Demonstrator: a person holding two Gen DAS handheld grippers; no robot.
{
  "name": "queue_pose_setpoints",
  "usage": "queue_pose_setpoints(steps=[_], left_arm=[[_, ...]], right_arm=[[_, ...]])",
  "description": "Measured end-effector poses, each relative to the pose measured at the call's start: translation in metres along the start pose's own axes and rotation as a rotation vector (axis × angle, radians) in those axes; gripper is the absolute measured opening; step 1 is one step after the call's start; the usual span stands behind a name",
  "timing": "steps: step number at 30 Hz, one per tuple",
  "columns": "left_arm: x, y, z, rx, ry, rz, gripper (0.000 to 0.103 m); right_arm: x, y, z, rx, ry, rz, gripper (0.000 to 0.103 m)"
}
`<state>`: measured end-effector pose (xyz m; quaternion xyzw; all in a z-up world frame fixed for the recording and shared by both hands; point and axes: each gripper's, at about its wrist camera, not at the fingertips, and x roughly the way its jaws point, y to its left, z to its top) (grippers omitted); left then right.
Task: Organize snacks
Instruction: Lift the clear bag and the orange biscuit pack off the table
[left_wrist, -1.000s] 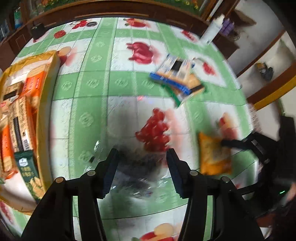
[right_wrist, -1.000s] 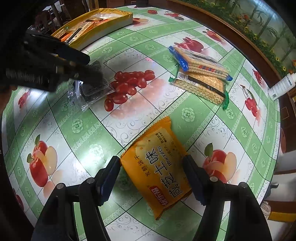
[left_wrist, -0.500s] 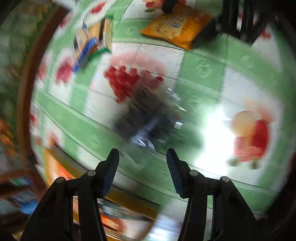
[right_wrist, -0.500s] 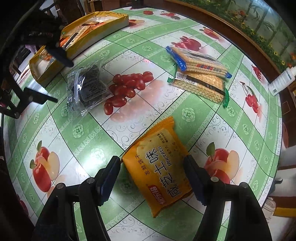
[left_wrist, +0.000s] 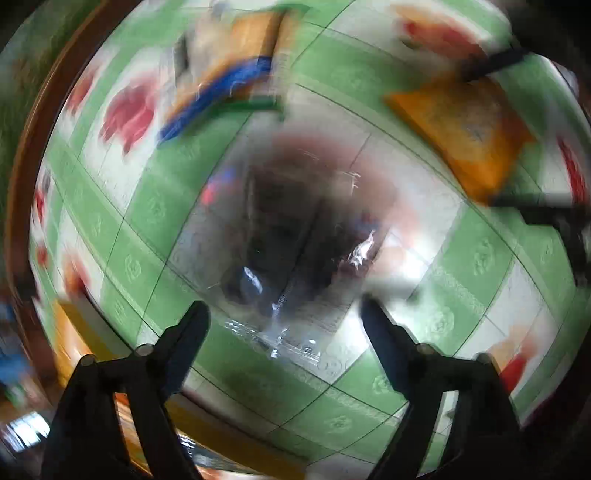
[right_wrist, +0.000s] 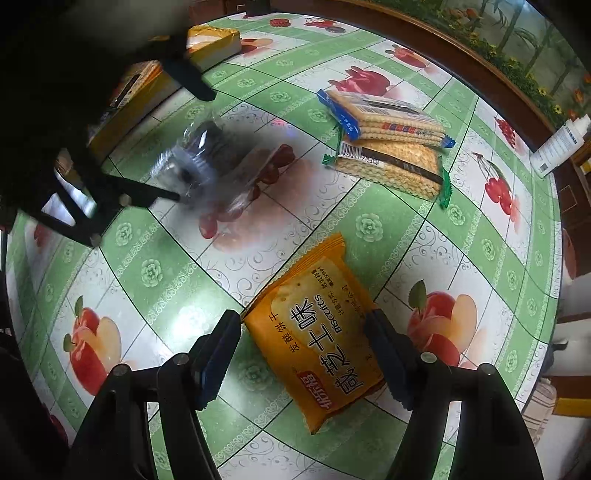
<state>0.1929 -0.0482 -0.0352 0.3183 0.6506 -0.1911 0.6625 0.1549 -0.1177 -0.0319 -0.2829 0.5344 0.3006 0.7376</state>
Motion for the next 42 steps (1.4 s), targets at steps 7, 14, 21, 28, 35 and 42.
queue_pose_setpoints(steps=[7, 14, 21, 28, 35, 42], left_arm=[[-0.009, 0.007, -0.009, -0.072, -0.071, -0.027, 0.086], [-0.044, -0.002, -0.011, -0.021, -0.193, 0.068, 0.086], [-0.033, 0.002, 0.011, -0.081, -0.164, -0.018, 0.087], [-0.008, -0.003, 0.012, -0.132, -0.133, -0.105, 0.09], [0.002, 0.009, 0.004, -0.326, -0.168, -0.155, 0.07], [0.009, 0.004, -0.004, -0.406, -0.177, -0.14, 0.053]], right_arm=[[-0.002, -0.005, -0.007, 0.038, -0.006, 0.007, 0.074], [-0.019, -0.015, -0.01, 0.108, -0.043, 0.048, 0.071], [-0.01, -0.051, -0.016, 0.421, 0.004, 0.094, 0.074], [-0.006, -0.06, -0.003, 0.566, 0.044, 0.073, 0.08], [-0.001, 0.002, 0.001, 0.006, 0.064, -0.027, 0.078], [-0.008, 0.001, 0.002, -0.022, 0.1, -0.041, 0.051]])
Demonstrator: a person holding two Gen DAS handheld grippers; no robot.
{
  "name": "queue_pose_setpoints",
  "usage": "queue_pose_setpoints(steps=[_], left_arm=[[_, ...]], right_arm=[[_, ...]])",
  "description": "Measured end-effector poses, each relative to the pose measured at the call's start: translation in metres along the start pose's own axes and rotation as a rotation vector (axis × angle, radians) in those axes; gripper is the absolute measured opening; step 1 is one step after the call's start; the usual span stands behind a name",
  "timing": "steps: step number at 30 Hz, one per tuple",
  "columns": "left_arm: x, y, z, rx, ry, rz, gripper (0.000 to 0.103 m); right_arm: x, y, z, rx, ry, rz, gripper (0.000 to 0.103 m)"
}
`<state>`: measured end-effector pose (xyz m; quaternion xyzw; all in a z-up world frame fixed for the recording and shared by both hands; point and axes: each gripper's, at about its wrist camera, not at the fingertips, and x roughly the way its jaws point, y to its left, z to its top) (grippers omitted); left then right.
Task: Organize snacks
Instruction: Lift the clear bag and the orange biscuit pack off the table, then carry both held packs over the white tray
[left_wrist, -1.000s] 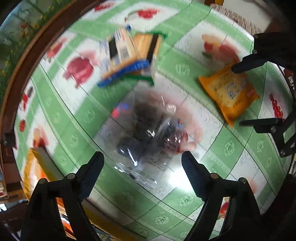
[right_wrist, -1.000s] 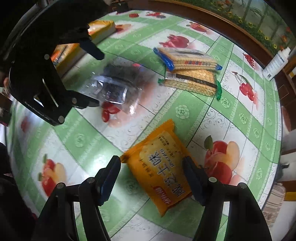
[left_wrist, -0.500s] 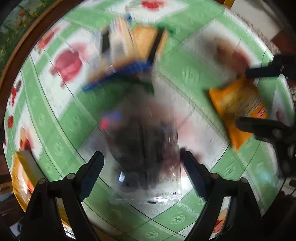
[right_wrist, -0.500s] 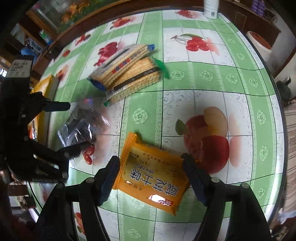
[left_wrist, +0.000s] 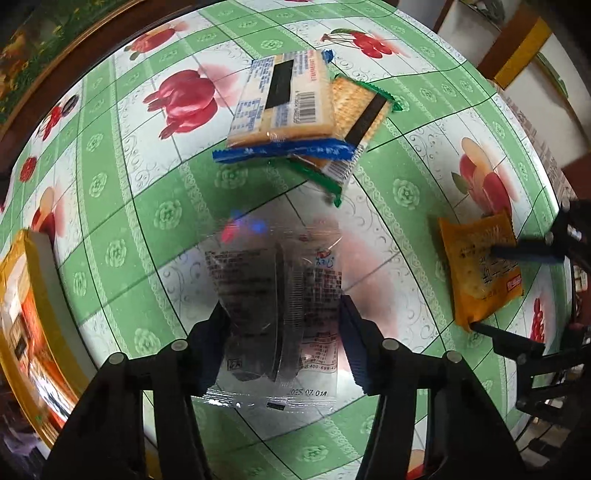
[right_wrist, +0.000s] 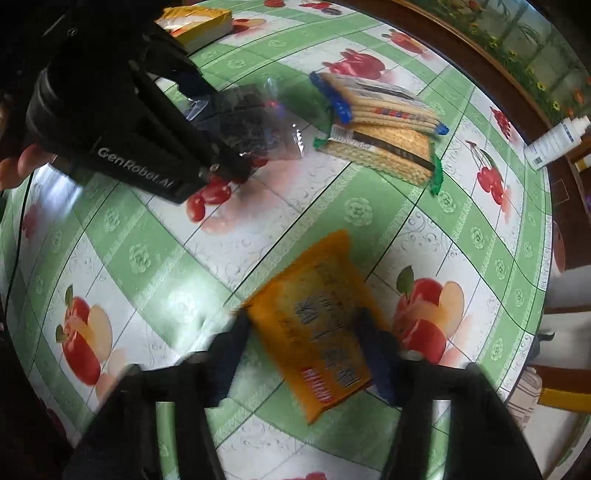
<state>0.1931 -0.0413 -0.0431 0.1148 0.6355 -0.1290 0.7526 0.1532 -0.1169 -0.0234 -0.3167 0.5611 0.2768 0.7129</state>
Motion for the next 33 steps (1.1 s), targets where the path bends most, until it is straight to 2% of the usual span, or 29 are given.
queue_pose_setpoints(steps=[1, 2, 3, 4, 5, 8, 9, 10, 11, 12, 13, 14, 16, 18, 19, 23, 26, 28, 31, 33], left_arm=[[0.0, -0.001, -0.004, -0.009, -0.005, -0.003, 0.05], [-0.002, -0.002, -0.006, -0.017, -0.017, -0.019, 0.043], [-0.002, -0.001, -0.009, -0.04, -0.013, -0.06, 0.043], [-0.002, -0.001, -0.012, -0.055, -0.013, -0.068, 0.043], [-0.001, -0.003, -0.015, -0.057, -0.014, -0.058, 0.043], [0.002, -0.007, -0.025, -0.064, -0.016, -0.047, 0.043], [0.002, -0.008, -0.028, -0.078, -0.015, -0.052, 0.043], [0.003, -0.008, -0.03, -0.097, -0.015, -0.062, 0.043], [0.004, -0.007, -0.031, -0.11, -0.013, -0.069, 0.043], [0.005, -0.007, -0.031, -0.121, -0.011, -0.074, 0.043], [0.006, -0.008, -0.032, -0.128, -0.009, -0.077, 0.043], [0.007, -0.007, -0.031, -0.132, -0.006, -0.08, 0.043], [0.009, 0.002, -0.029, -0.14, -0.003, -0.082, 0.043], [0.009, 0.003, -0.023, -0.155, 0.001, -0.084, 0.043], [0.013, 0.023, -0.014, -0.162, 0.003, -0.09, 0.043], [0.005, 0.042, -0.006, -0.212, 0.007, -0.125, 0.043], [0.005, 0.051, -0.008, -0.238, 0.004, -0.143, 0.043], [-0.001, 0.059, -0.014, -0.243, -0.001, -0.148, 0.043], [-0.005, 0.062, -0.016, -0.256, -0.006, -0.151, 0.043], [-0.003, 0.065, -0.016, -0.267, -0.005, -0.153, 0.043]], right_arm=[[-0.001, 0.002, -0.001, -0.001, 0.004, 0.008, 0.043], [-0.004, 0.004, -0.004, 0.008, 0.008, 0.024, 0.041], [-0.005, 0.004, -0.004, 0.011, 0.006, 0.028, 0.038], [-0.006, 0.003, -0.005, 0.021, 0.002, 0.054, 0.001], [-0.007, -0.002, -0.004, 0.045, 0.005, 0.078, 0.0], [-0.008, -0.009, -0.008, 0.078, 0.007, 0.075, 0.001], [-0.011, -0.011, -0.008, 0.075, -0.01, 0.046, 0.003], [-0.018, -0.012, -0.01, 0.065, -0.054, -0.013, 0.017], [-0.026, -0.017, -0.016, 0.088, -0.092, -0.032, 0.063], [-0.028, -0.026, -0.02, 0.142, -0.098, 0.02, 0.086], [-0.029, -0.034, -0.024, 0.204, -0.103, 0.068, 0.1], [-0.031, -0.04, -0.028, 0.236, -0.121, 0.089, 0.097], [-0.033, -0.042, -0.027, 0.216, -0.141, 0.031, 0.099], [-0.031, -0.044, -0.024, 0.176, -0.135, 0.011, 0.1], [-0.028, -0.039, -0.02, 0.117, -0.119, 0.016, 0.101], [-0.007, -0.024, -0.014, -0.099, -0.058, 0.048, 0.103], [0.012, -0.016, -0.014, -0.183, 0.007, 0.04, 0.103], [0.022, -0.018, -0.014, -0.19, 0.028, 0.044, 0.103], [0.03, -0.025, -0.013, -0.132, 0.05, 0.113, 0.103], [0.031, -0.026, -0.012, -0.137, 0.051, 0.122, 0.102]])
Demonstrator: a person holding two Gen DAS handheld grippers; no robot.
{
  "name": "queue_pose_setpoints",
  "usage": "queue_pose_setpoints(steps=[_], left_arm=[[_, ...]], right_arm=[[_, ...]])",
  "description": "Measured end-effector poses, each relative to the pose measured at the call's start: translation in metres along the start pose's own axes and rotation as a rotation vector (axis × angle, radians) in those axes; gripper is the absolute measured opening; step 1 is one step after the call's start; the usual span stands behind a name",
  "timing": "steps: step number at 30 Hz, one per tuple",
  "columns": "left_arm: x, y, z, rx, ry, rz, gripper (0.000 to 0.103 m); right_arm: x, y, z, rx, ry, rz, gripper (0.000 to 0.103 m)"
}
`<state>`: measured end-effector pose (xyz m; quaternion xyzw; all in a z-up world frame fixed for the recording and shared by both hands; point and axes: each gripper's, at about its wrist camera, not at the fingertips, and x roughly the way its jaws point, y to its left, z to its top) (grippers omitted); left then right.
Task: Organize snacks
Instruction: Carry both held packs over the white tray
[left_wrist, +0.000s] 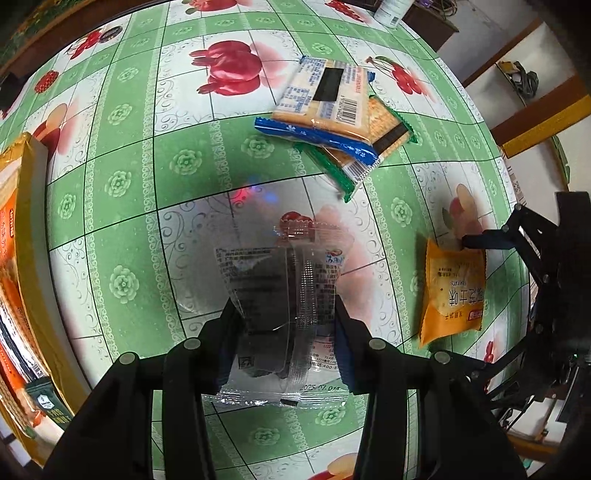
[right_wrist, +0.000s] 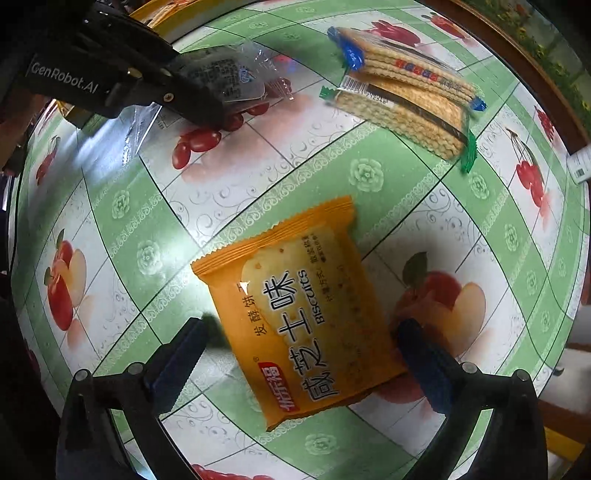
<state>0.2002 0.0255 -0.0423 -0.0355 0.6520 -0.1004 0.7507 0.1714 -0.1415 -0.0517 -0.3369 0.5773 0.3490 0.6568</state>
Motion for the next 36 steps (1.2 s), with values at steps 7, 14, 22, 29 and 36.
queue_pose_setpoints(steps=[7, 14, 22, 29, 36], left_arm=[[-0.003, 0.004, -0.002, -0.03, -0.008, 0.002, 0.044], [-0.009, -0.001, -0.023, -0.019, -0.068, 0.037, 0.043], [-0.017, -0.009, -0.072, -0.037, -0.118, 0.005, 0.043], [-0.032, -0.011, -0.128, -0.061, -0.173, 0.01, 0.043], [-0.065, 0.002, -0.161, -0.067, -0.24, 0.051, 0.043]], right_arm=[[-0.012, 0.006, 0.006, -0.052, -0.058, 0.01, 0.077], [-0.014, 0.019, -0.01, -0.023, -0.055, -0.01, 0.077], [-0.025, 0.036, -0.054, 0.054, -0.07, -0.037, 0.077], [-0.041, 0.073, -0.068, 0.135, -0.079, -0.055, 0.077], [-0.064, 0.111, -0.044, 0.169, -0.11, -0.046, 0.077]])
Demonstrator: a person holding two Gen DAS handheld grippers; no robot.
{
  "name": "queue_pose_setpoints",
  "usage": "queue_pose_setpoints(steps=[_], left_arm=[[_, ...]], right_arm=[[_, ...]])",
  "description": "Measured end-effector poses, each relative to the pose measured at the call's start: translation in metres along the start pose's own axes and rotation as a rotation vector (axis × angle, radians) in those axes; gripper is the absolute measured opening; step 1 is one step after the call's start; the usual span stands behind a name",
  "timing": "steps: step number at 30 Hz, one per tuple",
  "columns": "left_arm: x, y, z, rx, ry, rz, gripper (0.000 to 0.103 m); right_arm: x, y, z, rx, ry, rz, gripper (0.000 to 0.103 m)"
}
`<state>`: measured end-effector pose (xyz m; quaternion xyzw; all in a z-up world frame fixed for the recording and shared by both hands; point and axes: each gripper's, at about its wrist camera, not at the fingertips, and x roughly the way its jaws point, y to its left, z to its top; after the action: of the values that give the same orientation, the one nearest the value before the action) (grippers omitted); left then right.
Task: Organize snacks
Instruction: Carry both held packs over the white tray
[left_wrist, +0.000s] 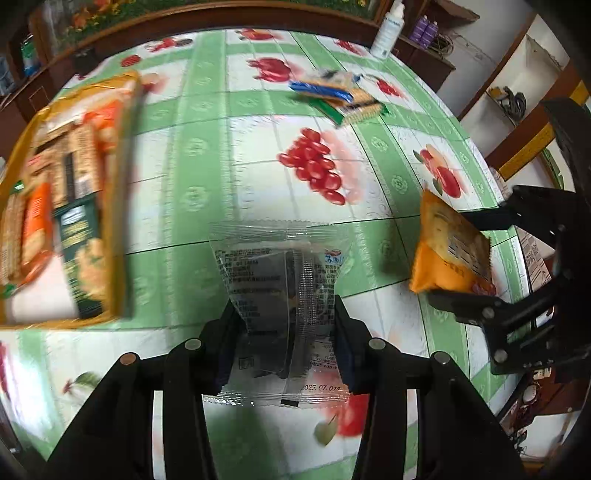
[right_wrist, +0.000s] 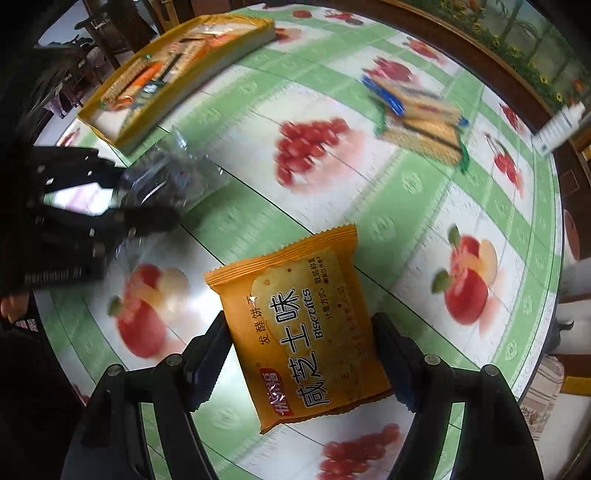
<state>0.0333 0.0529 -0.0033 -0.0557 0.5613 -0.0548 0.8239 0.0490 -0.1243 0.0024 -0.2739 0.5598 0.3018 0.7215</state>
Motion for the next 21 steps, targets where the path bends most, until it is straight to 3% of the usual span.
queue_pose_setpoints(steps=[4, 7, 15, 21], left_arm=[[-0.019, 0.026, -0.002, -0.048, -0.019, 0.003, 0.043], [-0.032, 0.055, 0.0, -0.109, -0.038, 0.014, 0.043], [-0.056, 0.147, 0.02, -0.263, -0.107, 0.148, 0.044], [-0.052, 0.19, 0.026, -0.355, -0.113, 0.2, 0.044]], right_arm=[[-0.011, 0.028, 0.026, -0.012, -0.031, 0.014, 0.077], [-0.014, 0.049, 0.063, -0.021, -0.062, 0.033, 0.077], [-0.005, 0.097, 0.155, -0.018, -0.161, 0.121, 0.077], [0.014, 0.128, 0.21, 0.006, -0.203, 0.156, 0.077]])
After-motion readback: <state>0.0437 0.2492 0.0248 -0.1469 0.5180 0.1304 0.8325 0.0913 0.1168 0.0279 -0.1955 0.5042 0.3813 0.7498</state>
